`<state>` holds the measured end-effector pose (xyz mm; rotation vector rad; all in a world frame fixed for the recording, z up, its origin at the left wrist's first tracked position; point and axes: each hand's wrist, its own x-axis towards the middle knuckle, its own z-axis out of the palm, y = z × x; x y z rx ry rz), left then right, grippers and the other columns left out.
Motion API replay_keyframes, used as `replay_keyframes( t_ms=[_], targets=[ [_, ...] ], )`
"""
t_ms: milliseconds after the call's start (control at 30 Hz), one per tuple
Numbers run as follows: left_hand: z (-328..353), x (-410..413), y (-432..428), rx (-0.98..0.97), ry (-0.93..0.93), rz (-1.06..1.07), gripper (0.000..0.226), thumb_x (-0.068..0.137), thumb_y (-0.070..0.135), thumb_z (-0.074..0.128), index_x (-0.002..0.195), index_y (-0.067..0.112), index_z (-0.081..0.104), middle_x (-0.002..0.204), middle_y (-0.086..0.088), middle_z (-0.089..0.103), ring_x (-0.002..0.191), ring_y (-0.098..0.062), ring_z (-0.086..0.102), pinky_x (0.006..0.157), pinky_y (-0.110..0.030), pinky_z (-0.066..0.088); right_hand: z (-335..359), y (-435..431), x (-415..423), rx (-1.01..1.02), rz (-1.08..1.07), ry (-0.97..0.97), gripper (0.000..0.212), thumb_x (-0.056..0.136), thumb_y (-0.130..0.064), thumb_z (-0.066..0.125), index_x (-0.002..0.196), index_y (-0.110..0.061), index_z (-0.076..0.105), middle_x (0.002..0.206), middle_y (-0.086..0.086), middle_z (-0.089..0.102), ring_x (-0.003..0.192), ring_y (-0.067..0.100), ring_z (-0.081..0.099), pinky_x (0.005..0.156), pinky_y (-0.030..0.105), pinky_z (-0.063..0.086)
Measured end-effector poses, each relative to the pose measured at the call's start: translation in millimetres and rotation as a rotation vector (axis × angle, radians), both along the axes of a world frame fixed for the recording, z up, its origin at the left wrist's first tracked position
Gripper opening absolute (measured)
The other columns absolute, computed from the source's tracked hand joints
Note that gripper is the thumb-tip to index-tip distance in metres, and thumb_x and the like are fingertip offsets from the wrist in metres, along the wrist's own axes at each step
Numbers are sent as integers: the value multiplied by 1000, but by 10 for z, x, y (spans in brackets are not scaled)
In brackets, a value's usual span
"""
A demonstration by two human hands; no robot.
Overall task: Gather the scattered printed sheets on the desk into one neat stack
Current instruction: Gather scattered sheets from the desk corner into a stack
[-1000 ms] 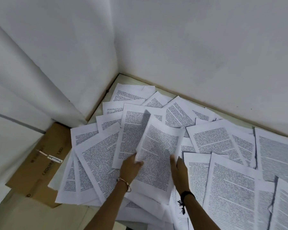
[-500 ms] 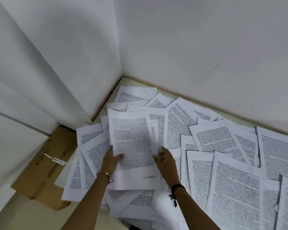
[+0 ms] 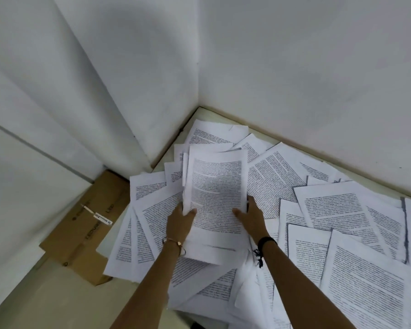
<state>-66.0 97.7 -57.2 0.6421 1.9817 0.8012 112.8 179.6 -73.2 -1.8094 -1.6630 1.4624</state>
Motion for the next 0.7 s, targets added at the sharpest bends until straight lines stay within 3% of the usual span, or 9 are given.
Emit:
replay_keyframes(
  t_ms=[100, 200, 300, 367, 433, 533, 633, 700],
  targets=[
    [-37, 10, -412, -55, 1, 130, 30, 74, 39, 47, 80, 15, 64, 76, -1, 65, 77, -24, 60, 64, -27, 42, -70, -160, -100, 36, 145, -127, 62, 93, -16, 55, 146, -1, 26, 147, 15, 39, 135, 28, 39, 109, 31, 31],
    [-144, -74, -824, -83, 245, 311, 34, 76, 34, 50, 72, 4, 65, 71, -9, 63, 72, -26, 59, 62, -28, 39, -96, -352, -230, 93, 315, -222, 57, 91, -10, 52, 143, -3, 32, 147, 14, 37, 134, 27, 35, 105, 27, 30],
    [-273, -251, -1034, -86, 362, 332, 26, 78, 25, 67, 85, 0, 66, 84, -16, 68, 83, -34, 61, 72, -36, 47, -91, -552, -353, 287, 230, -270, 57, 80, -12, 61, 134, -10, 43, 134, 10, 45, 123, 29, 42, 97, 33, 37],
    [-256, -295, -1047, -46, 192, 342, 42, 75, 38, 68, 95, 1, 61, 94, -16, 65, 91, -34, 59, 76, -40, 49, -123, -687, -437, 313, 228, -280, 70, 78, -21, 69, 140, -11, 37, 140, 9, 41, 128, 29, 40, 103, 40, 39],
    [-202, -342, -1019, -15, 54, 361, 56, 73, 45, 65, 111, 6, 55, 106, -12, 63, 100, -33, 59, 84, -43, 51, -139, -819, -524, 250, 329, -240, 82, 82, -25, 68, 148, -12, 22, 150, 10, 30, 135, 27, 37, 107, 39, 38],
    [-141, -393, -935, -24, -51, 302, 50, 86, 20, 60, 131, 9, 43, 121, -11, 58, 110, -30, 56, 97, -38, 45, -152, -900, -566, 72, 315, -140, 82, 88, -21, 64, 151, -14, 12, 153, 11, 30, 134, 24, 42, 106, 32, 37],
    [-85, -448, -804, 26, 25, 135, 39, 90, 13, 53, 128, 14, 46, 117, -7, 59, 103, -26, 57, 85, -28, 47, -128, -830, -491, 58, 41, -123, 64, 92, -18, 57, 147, -7, 27, 147, 14, 41, 134, 27, 42, 110, 34, 34],
    [-37, -480, -705, 74, 94, 170, 39, 87, 12, 57, 125, 13, 49, 115, -8, 57, 105, -27, 56, 82, -27, 46, -107, -725, -386, 175, -26, -256, 56, 92, -12, 55, 142, -1, 33, 144, 19, 42, 132, 32, 39, 108, 36, 32]
  ],
)
